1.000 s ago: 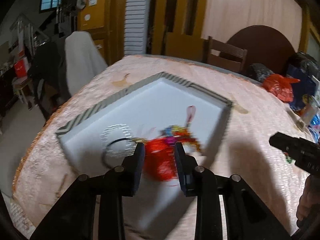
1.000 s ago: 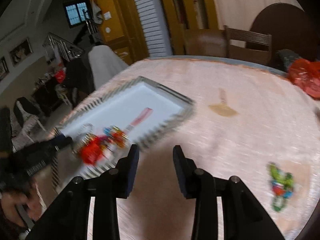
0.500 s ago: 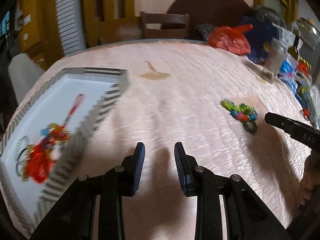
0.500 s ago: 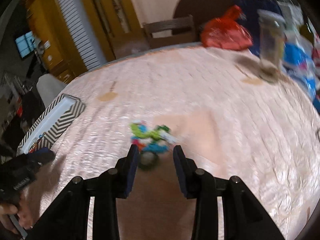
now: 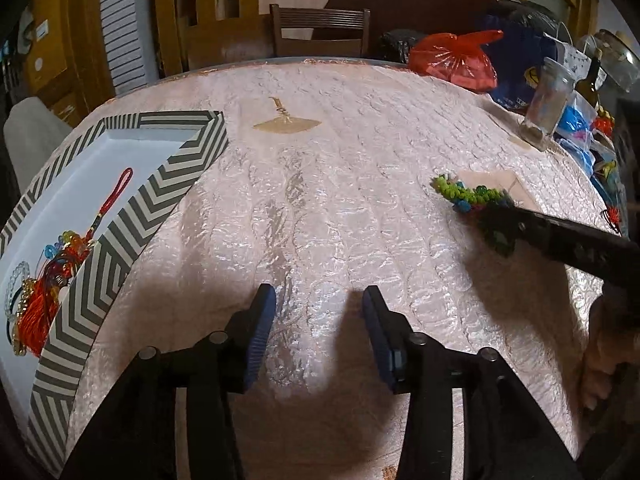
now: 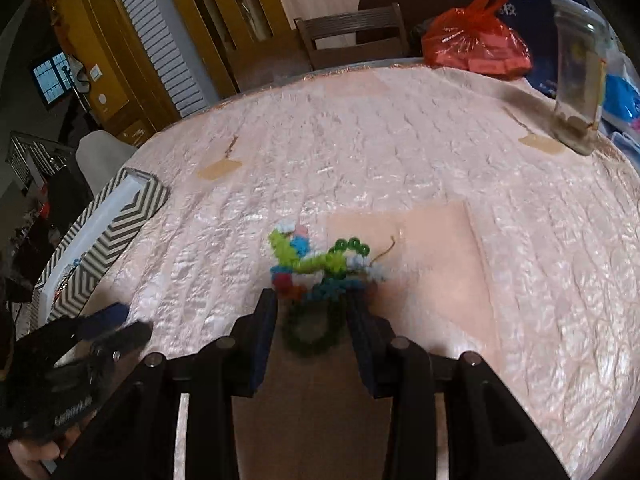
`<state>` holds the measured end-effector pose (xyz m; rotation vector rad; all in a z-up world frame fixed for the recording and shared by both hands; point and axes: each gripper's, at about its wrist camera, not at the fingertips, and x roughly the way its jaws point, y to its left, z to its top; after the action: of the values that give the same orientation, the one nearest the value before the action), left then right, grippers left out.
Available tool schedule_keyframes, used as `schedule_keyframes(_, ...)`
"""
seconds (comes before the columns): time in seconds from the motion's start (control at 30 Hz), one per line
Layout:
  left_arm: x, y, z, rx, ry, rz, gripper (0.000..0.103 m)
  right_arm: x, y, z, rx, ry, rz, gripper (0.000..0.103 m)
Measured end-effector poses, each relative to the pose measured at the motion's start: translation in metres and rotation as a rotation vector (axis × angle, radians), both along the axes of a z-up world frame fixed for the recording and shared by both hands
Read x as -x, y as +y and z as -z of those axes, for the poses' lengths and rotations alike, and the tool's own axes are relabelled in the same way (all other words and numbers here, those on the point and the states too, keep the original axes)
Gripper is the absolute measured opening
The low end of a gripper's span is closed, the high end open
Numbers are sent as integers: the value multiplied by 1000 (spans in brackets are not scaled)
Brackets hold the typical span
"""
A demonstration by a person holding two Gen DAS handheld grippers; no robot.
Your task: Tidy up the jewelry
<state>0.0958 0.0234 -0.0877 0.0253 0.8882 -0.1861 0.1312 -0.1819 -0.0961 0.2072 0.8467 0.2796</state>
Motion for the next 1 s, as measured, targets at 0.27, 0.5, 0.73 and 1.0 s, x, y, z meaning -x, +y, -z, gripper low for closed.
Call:
schedule_keyframes(0.27, 0, 4, 0, 30, 1, -3, 69, 6, -17, -4, -28, -32, 74, 14)
schedule_keyframes(0.5, 0, 2, 0, 10, -1, -9, 69, 42, -46, -13, -135, -48, 119, 14)
schedule_keyframes(0.73, -2, -25, -6, -9, 7, 68, 69, 63, -68, -15, -130, -37, 152, 14)
schedule_keyframes(1.0, 1, -73, -20, 20, -12, 155, 69, 85, -90, -52, -212, -227, 141, 14)
